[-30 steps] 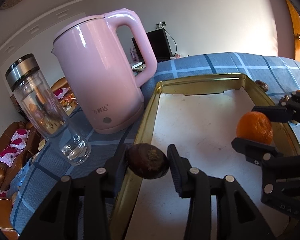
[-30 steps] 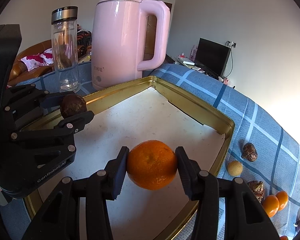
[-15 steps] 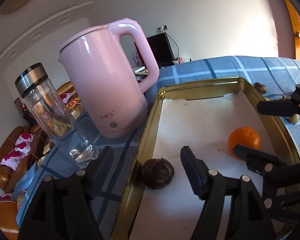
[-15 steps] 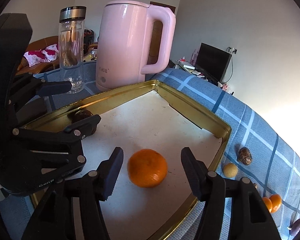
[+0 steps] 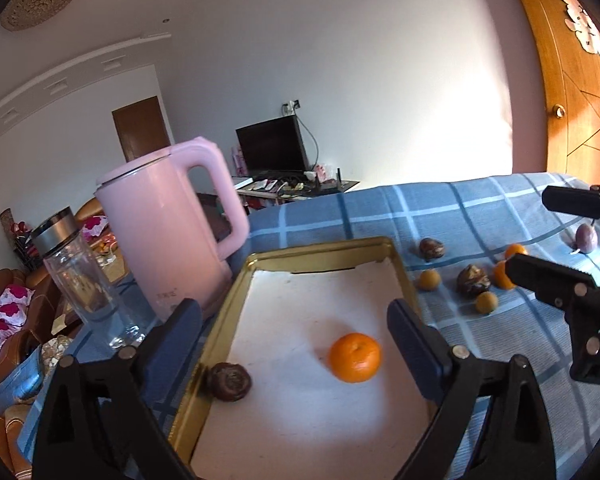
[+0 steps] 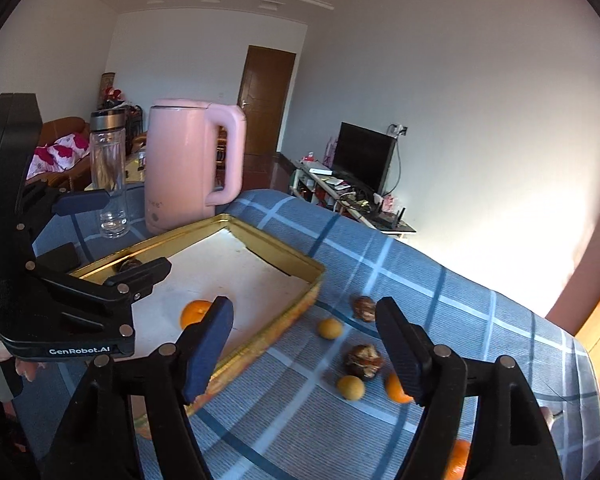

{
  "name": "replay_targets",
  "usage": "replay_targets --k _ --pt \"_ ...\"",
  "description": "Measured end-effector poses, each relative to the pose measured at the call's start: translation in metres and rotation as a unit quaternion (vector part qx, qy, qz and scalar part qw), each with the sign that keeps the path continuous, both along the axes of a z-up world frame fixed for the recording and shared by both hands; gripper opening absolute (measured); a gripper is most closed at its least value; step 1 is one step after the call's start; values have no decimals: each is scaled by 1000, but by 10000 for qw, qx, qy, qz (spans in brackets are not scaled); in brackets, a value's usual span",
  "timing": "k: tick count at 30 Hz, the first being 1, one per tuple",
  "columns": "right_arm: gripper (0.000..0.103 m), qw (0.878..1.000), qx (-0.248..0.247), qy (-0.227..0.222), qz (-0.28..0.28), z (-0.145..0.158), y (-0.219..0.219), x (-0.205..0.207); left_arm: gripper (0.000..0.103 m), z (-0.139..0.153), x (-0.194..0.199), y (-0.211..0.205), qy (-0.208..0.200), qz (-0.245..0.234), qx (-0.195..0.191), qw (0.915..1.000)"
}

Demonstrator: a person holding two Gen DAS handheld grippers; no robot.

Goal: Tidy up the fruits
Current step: 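Withdraw both open tools from the gold tray, then grasp the purple onion-like fruit with the right tool while the left tool grasps a mandarin orange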

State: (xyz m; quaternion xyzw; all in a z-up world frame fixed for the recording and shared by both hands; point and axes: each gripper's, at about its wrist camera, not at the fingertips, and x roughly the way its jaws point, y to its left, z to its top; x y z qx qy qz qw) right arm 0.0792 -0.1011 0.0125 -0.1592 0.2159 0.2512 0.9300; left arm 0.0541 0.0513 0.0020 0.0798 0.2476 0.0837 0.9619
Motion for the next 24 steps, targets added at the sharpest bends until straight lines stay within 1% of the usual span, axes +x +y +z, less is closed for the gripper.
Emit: replay_targets --k 3,8,12,16,19,21,24 --pt "76 9996 155 -36 -245 4 -33 -2 98 5 2 -21 -7 -182 -136 9997" --pt "77 9973 280 -111 -674 3 -82 -10 99 9 7 -57 39 -523 -203 9984" --pt "78 9924 371 -55 -1174 1 -125 -8 99 8 14 -90 144 -831 -286 9960" --pt "78 9829 479 124 -1773 -1 -165 0 99 9 22 -125 257 -1158 -398 9921" --pt "78 9731 630 224 -2204 -1 -195 6 99 6 32 -154 291 -1314 -376 9902" --pt "78 9667 715 303 -2440 -2 -213 12 99 0 40 -171 355 -1366 -338 9894" --pt "78 9565 865 402 -2755 -5 -235 19 99 -14 52 -190 463 -1429 -400 9878"
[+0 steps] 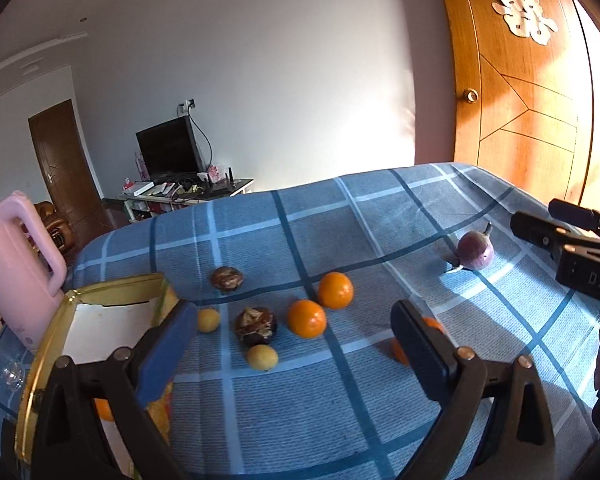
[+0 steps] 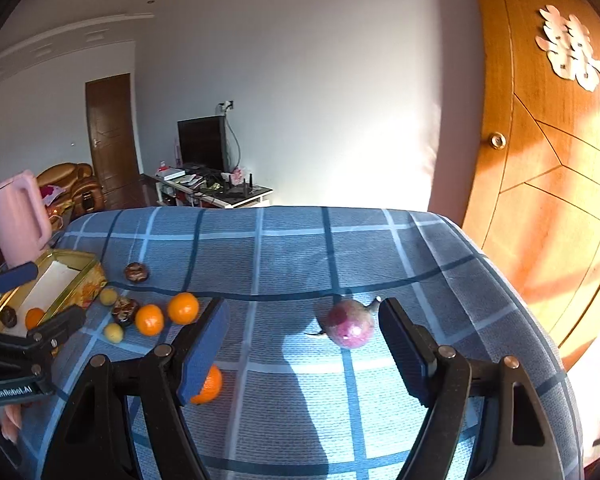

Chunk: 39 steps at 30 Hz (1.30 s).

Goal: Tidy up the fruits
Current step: 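Grasp the purple onion-like fruit with the right tool while the left tool grasps a mandarin orange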

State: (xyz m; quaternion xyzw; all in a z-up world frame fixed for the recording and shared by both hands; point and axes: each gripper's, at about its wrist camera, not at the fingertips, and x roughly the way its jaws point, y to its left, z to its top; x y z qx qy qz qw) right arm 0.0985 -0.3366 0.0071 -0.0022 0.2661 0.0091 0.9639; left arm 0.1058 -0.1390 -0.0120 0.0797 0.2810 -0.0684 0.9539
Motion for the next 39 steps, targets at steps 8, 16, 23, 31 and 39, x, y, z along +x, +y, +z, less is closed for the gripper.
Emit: replay_targets --k 8,16,23,31,39 --pt "78 9984 32 367 -436 -24 -28 24 99 -33 17 -43 406 -377 23 9985" --pt "78 9962 125 583 -634 -39 -38 44 96 -59 34 -65 999 -732 30 9923" --pt "78 9951 142 709 -672 -46 -35 58 48 -76 50 -73 1657 -1158 -223 9791" --pt "78 9914 187 985 -838 -58 -39 87 47 -66 86 -56 1268 -509 -278 9902" --pt "78 9860 107 1444 -828 -81 -37 109 47 -62 99 -54 1091 -553 -568 9909"
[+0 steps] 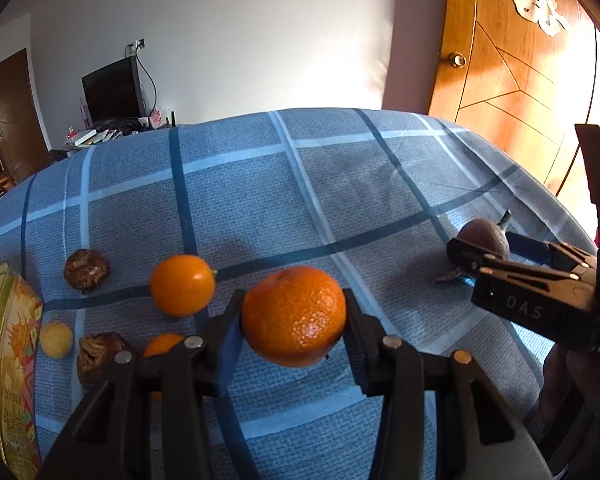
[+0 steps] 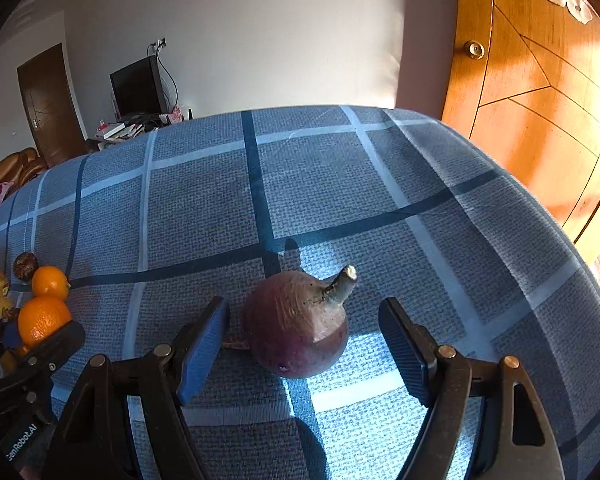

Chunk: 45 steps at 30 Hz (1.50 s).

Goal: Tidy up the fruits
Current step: 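Grasp the purple onion-like fruit with the right tool while the left tool grasps a mandarin orange, then lift the purple fruit with the right tool while the left tool lifts the orange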

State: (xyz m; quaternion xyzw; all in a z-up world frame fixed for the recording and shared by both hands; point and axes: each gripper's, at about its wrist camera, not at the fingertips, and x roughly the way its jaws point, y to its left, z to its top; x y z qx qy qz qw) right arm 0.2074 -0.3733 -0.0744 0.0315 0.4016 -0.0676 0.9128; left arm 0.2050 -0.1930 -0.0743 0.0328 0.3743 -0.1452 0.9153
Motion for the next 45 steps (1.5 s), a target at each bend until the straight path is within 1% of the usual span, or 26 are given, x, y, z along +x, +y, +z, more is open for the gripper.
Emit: replay_targets --k 1,3,4,8,11,14,21,32,37,41,45 --pt "75 10000 20 -5 -2 0 -1 0 47 1 -1 0 -54 -6 -4 10000" --pt "54 9999 28 65 78 -2 1 2 47 2 -1 0 -99 2 -18 9999" --pt "54 9999 22 126 109 -3 2 3 47 3 -1 1 -110 15 -39 9999" --pt "54 9997 74 93 211 -3 2 1 47 5 0 4 -168 70 -124 9998" --pt "54 9994 171 -7 297 -1 2 -5 47 6 -1 6 -216 101 -155 9996" --pt "54 9991 142 -143 360 3 5 -11 47 7 -3 6 -300 98 -159 9994" --pt "54 9975 201 -410 545 10 11 -19 47 12 -10 2 -553 66 -54 9984" --pt "54 9946 298 -743 664 17 17 -35 47 17 -23 -2 -931 33 96 9956" --pt "54 9920 160 -1056 680 24 24 -50 47 20 -30 -3 -1098 22 185 9938" --pt "54 9903 46 -1181 731 27 29 -54 47 21 -35 -4 -1177 22 226 9928" --pt "54 9894 66 -1249 739 27 29 -58 47 22 -37 -2 -1215 28 215 9924"
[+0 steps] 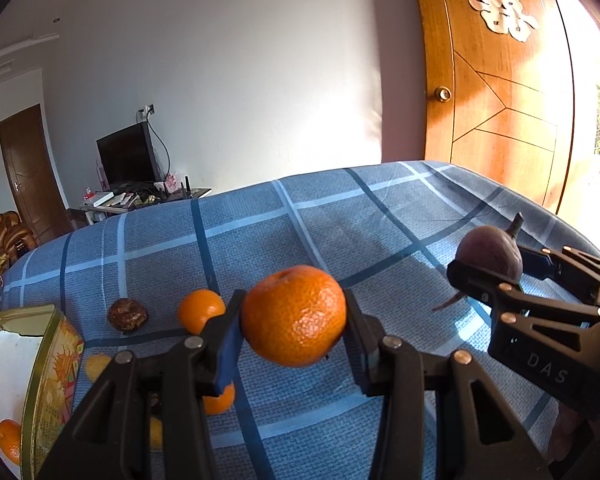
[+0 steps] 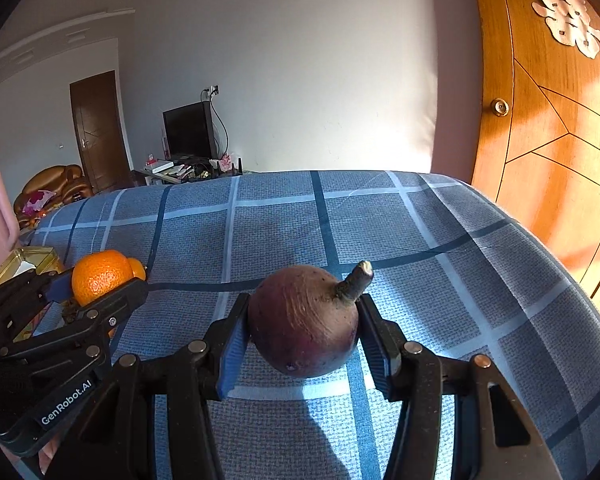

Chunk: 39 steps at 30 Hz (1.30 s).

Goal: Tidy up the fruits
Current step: 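Lift the purple fruit with the right tool while the left tool lifts the orange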

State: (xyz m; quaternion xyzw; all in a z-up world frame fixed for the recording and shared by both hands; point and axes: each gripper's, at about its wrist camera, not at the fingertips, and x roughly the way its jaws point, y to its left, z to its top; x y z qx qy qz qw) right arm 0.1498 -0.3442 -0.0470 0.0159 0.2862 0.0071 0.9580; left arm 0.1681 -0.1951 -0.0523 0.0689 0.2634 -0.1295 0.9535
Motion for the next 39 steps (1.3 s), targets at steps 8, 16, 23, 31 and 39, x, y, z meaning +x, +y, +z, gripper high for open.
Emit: replay_targets --k 8,16,23,31,39 --pt "54 9999 64 -147 0 2 -1 -8 47 1 -5 3 -57 9 -9 10000" --pt "54 9997 -66 -249 44 3 4 -13 47 2 -9 5 -100 9 -9 9999" --pt "54 9995 -86 -310 45 4 6 -18 47 2 -14 6 -139 13 -2 9999" --pt "54 9991 -149 -394 66 5 10 -25 47 3 -18 9 -162 20 -10 9999" --pt "54 9988 -200 -444 93 6 14 -30 47 2 -20 10 -169 22 -10 9999"
